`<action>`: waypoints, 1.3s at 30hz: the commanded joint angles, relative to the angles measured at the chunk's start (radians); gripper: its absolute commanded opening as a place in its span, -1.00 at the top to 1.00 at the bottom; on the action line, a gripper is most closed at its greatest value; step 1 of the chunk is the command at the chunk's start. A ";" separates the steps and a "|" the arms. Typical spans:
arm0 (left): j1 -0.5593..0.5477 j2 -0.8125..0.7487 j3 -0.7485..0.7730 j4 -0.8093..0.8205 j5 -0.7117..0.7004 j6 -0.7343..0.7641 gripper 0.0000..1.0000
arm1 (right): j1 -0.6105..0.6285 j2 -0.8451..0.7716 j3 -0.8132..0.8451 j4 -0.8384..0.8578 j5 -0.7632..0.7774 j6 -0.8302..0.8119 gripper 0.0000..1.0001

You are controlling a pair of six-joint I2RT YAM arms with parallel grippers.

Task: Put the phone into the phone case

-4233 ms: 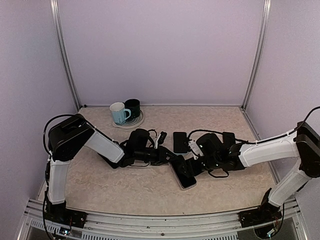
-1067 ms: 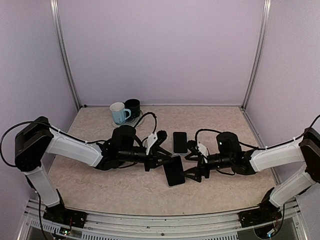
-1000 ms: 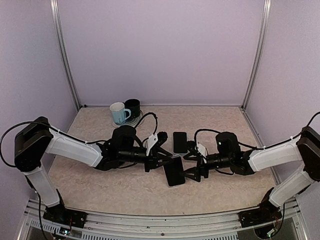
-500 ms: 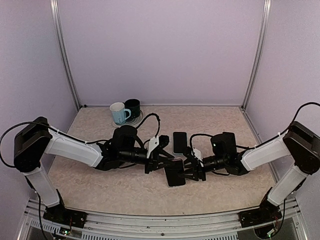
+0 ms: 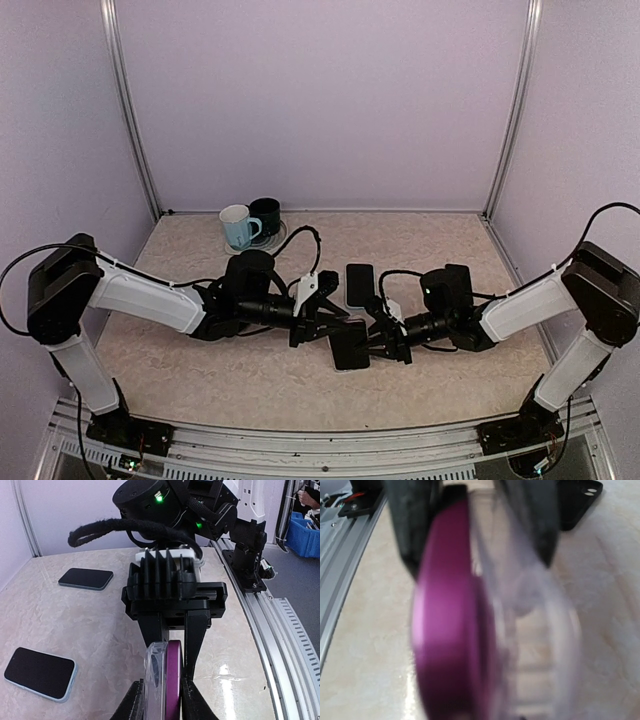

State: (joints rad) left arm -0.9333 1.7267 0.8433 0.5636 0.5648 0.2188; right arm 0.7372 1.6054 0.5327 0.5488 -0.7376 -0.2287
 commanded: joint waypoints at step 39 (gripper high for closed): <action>0.007 0.110 0.019 0.061 0.054 -0.128 0.45 | 0.001 0.067 0.029 0.142 0.115 -0.009 0.42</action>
State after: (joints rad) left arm -0.9054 1.8168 0.8276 0.6205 0.6029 0.0860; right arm 0.7372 1.6482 0.5320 0.6487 -0.6353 -0.2436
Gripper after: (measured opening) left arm 0.276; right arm 0.282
